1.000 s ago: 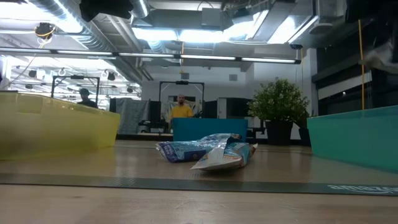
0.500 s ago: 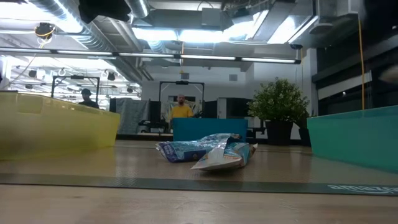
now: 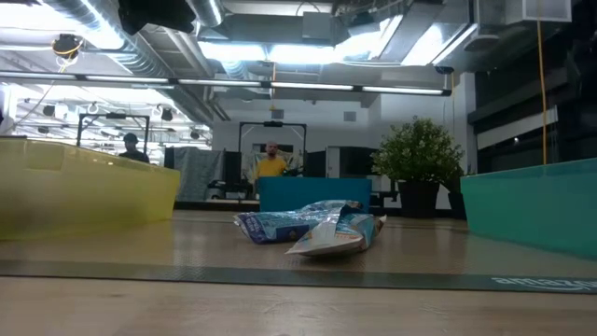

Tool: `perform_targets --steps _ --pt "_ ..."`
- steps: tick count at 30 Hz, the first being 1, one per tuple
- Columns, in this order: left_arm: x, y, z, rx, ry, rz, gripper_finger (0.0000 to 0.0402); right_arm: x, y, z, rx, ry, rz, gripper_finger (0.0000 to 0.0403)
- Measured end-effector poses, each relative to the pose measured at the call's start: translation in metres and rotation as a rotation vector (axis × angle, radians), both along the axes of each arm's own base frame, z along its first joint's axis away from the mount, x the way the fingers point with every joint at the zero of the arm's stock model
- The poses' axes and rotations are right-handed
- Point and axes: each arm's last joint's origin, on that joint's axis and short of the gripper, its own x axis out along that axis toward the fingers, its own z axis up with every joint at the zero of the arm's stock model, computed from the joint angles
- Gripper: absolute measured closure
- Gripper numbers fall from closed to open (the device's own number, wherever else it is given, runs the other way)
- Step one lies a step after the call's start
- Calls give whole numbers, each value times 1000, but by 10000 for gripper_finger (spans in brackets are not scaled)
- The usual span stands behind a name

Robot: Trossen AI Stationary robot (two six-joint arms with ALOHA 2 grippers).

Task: Pick and place Granola Bars by type
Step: Put the yellow granola bar into the green bin

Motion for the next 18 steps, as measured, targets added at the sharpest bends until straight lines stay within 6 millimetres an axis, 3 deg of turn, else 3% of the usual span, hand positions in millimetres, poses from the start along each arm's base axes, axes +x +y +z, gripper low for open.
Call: perform_targets --steps 12,18 --pt "0 0 1 -10 -11 7 304 -4 -3 -12 3 10 2 368" --pt "0 0 1 -19 -18 21 304 -3 -2 -11 7 -4 18 300"
